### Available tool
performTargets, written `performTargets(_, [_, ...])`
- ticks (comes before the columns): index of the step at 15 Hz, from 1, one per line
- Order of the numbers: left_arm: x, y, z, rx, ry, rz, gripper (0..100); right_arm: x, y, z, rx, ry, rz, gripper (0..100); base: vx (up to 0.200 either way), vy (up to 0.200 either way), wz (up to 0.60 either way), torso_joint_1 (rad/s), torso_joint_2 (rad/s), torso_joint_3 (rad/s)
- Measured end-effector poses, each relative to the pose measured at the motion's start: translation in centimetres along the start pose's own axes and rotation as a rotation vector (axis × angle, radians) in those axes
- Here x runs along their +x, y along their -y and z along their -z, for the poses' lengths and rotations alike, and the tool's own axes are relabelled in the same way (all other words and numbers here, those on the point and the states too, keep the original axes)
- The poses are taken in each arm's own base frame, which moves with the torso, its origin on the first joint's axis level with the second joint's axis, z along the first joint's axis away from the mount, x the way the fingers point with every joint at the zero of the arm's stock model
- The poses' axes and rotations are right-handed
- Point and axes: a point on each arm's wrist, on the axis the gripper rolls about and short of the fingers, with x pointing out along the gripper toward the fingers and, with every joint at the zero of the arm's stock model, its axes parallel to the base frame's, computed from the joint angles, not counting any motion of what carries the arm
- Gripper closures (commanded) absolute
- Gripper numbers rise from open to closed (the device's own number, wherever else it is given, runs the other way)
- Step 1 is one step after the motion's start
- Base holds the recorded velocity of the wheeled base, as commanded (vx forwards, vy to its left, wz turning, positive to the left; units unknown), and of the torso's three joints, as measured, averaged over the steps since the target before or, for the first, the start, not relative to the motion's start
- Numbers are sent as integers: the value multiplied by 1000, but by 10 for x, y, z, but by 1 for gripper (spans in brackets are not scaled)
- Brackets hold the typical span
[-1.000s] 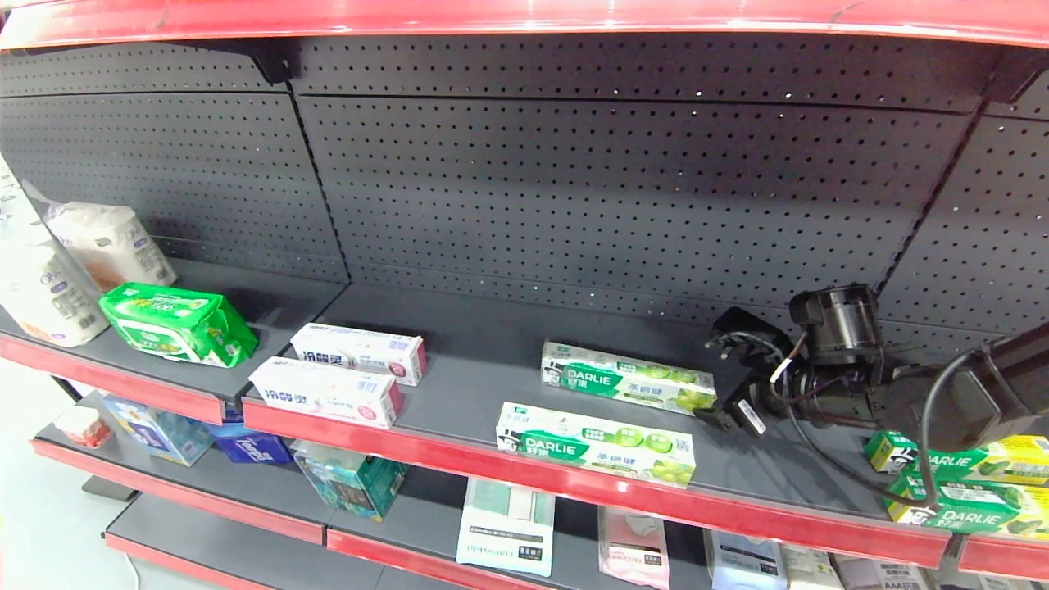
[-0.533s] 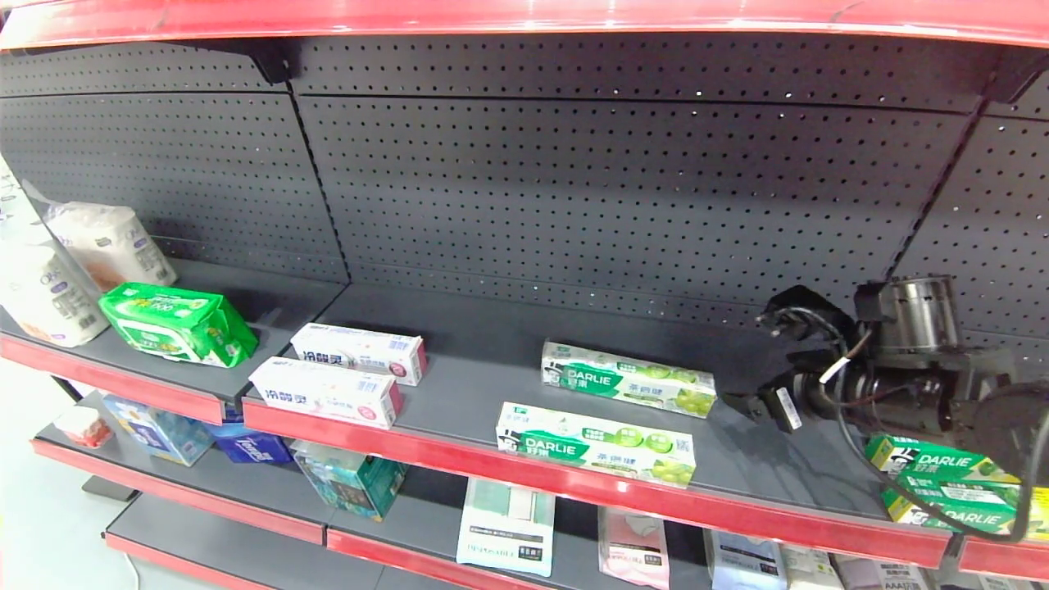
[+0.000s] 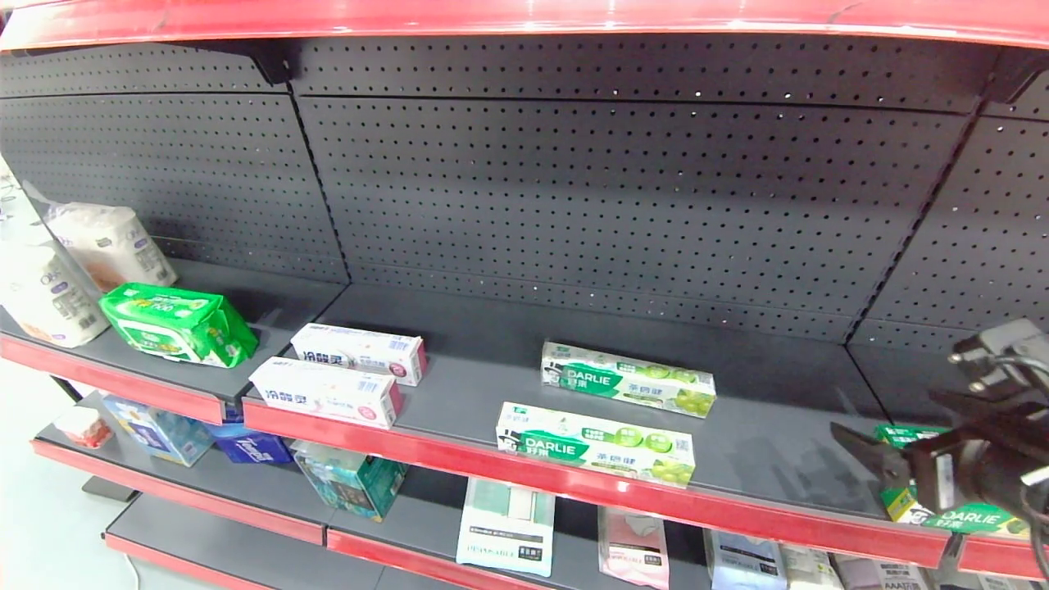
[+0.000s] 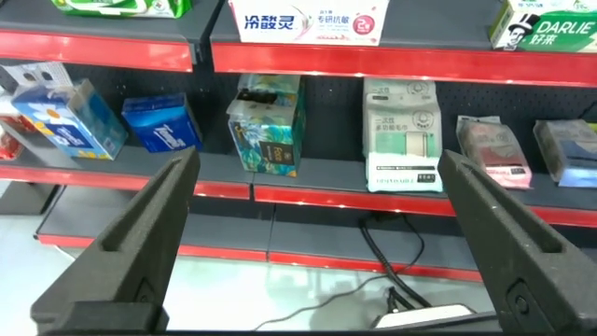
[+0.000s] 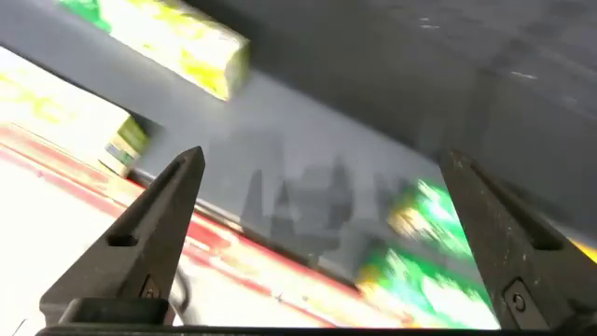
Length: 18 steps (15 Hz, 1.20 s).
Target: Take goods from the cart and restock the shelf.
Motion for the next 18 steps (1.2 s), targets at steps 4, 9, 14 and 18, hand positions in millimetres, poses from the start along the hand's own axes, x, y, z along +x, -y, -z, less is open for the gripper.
performTargets(4, [16,5,-22,-6,-69,2,0,-58,15,32,68,90,170,0,0,0,0,0,0,0])
performTargets(9, [52,16,-71,-56,-129,6,0,-102,12,78,133,79,259,0,0,0,0,0,0,0])
performTargets(14, [81,24,-91,-52,-200,4,0,-114,4,113,156,154,289,0,0,0,0,0,0,0])
performTargets(18, [98,28,-97,-93,-206,-1,0,-120,-2,130,198,275,241,0,0,0,0,0,0,0])
